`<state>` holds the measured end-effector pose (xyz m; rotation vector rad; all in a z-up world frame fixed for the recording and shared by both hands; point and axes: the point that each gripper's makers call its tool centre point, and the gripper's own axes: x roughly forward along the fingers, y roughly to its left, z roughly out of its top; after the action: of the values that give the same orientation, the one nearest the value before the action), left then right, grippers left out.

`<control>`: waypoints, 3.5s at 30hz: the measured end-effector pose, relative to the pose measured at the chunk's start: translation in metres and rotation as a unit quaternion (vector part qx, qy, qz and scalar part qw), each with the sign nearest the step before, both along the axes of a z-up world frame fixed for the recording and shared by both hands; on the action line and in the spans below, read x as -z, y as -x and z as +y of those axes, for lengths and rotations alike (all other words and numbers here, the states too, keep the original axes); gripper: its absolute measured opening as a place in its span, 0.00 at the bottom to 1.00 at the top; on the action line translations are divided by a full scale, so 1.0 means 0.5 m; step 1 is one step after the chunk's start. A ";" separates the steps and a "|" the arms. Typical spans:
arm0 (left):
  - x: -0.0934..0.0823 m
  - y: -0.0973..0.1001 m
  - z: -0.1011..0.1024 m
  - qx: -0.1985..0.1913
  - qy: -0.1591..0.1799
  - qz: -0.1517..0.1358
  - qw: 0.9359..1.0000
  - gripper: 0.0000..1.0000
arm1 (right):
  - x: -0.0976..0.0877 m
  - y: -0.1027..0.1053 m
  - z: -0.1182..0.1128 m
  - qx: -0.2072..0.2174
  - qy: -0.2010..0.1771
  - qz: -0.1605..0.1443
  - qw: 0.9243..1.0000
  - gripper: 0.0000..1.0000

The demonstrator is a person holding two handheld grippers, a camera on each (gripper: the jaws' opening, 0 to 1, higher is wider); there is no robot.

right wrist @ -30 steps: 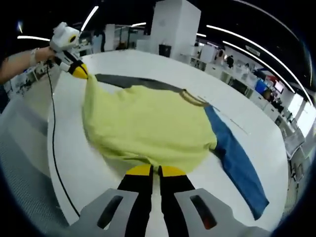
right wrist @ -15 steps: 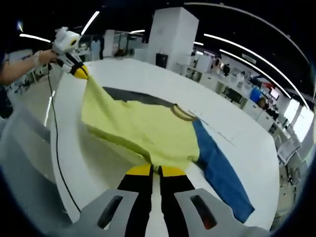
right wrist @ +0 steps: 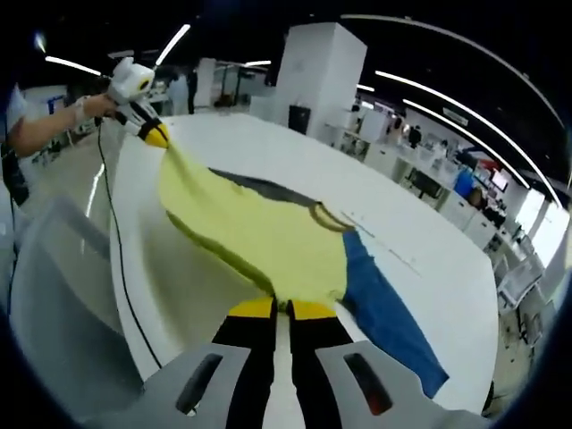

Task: Fold the garment on the visible template until the final outline fits inside the template.

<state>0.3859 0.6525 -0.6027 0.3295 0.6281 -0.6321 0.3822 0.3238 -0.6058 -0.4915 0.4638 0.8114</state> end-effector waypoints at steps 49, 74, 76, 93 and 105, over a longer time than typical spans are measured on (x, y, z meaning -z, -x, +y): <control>0.265 0.198 -0.013 0.001 -0.010 0.183 0.983 0.00 | 0.222 0.162 -0.050 -0.004 0.037 0.138 0.990 0.05; 0.297 0.222 -0.010 0.025 -0.066 0.198 0.978 0.00 | 0.281 0.197 -0.077 0.016 0.050 0.172 0.984 0.01; 0.299 0.223 -0.010 0.026 -0.070 0.198 0.977 0.00 | 0.281 0.198 -0.076 0.016 0.050 0.172 0.984 0.01; 0.311 0.243 0.010 0.039 -0.092 0.201 0.974 0.00 | 0.288 0.200 -0.076 0.017 0.052 0.174 0.983 0.03; 0.271 0.261 0.012 0.028 -0.087 0.180 0.979 0.00 | 0.265 0.210 -0.059 0.008 0.052 0.164 0.985 0.05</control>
<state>0.2553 0.6586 -0.7383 0.4011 1.0272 -0.6992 0.2770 0.2941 -0.7384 -0.4509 0.8166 0.8598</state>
